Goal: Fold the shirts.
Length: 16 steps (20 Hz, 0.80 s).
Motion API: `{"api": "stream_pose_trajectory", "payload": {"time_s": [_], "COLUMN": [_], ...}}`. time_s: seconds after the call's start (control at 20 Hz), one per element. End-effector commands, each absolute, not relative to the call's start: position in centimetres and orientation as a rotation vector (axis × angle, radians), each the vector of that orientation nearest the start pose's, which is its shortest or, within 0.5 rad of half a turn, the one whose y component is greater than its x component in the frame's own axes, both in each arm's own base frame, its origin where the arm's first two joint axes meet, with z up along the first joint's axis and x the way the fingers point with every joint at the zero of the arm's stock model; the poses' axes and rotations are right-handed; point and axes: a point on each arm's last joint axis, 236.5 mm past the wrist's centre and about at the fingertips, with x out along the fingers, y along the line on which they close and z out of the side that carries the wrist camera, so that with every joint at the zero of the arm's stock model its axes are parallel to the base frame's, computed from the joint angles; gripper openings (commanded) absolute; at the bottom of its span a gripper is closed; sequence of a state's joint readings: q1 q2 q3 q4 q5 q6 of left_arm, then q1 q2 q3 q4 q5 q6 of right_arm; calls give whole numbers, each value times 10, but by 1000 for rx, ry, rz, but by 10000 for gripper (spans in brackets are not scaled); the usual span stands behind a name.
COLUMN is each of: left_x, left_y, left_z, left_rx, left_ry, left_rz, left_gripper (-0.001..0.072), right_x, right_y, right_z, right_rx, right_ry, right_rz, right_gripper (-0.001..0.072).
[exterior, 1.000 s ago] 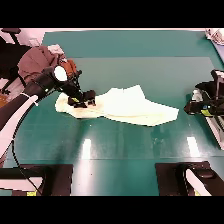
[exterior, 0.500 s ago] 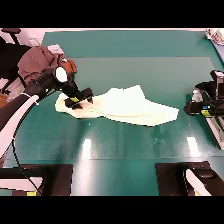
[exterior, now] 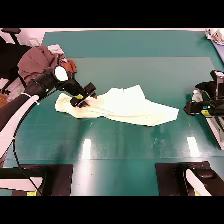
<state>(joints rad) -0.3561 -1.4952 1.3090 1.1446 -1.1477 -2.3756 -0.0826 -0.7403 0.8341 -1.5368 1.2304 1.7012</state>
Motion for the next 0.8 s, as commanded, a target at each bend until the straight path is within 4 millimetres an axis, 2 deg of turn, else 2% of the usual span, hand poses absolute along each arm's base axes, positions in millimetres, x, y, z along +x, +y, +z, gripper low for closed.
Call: {"api": "stream_pose_trajectory", "payload": {"time_s": [0.0,0.05,0.1,0.15,0.2,0.4,0.5,0.55,0.6,0.65,0.7,0.75], "left_x": [363,361,360,360,360,371,366,363,363,363,363,366], "left_y": [-227,-222,-217,-215,-213,-214,-214,-212,-208,-206,-203,-203], "left_z": [-11,-14,-17,-19,-22,-30,-34,-36,-38,-39,-40,-39], "left_rx": [-792,-767,-745,-734,-727,-741,-730,-711,-692,-680,-669,-669], "left_ry": [1543,1547,1546,1545,1543,1512,1537,1549,1549,1548,1542,1533], "left_rz": [97,112,126,128,136,136,142,145,151,156,162,159], "left_gripper": [531,531,497,311,247,246,248,277,387,392,367,232], "right_x": [271,271,271,270,270,268,267,267,266,266,266,266], "right_y": [-15,-15,-14,-14,-14,-14,-14,-14,-14,-14,-14,-14], "right_z": [56,56,56,56,56,57,60,61,62,62,61,58], "right_rx": [192,192,193,192,192,192,191,191,191,191,191,190], "right_ry": [1133,1134,1136,1140,1142,1141,1131,1127,1122,1123,1129,1140], "right_rz": [-125,-125,-124,-125,-125,-125,-125,-125,-124,-124,-124,-125], "right_gripper": [504,503,504,504,504,504,504,504,504,504,504,504]}}
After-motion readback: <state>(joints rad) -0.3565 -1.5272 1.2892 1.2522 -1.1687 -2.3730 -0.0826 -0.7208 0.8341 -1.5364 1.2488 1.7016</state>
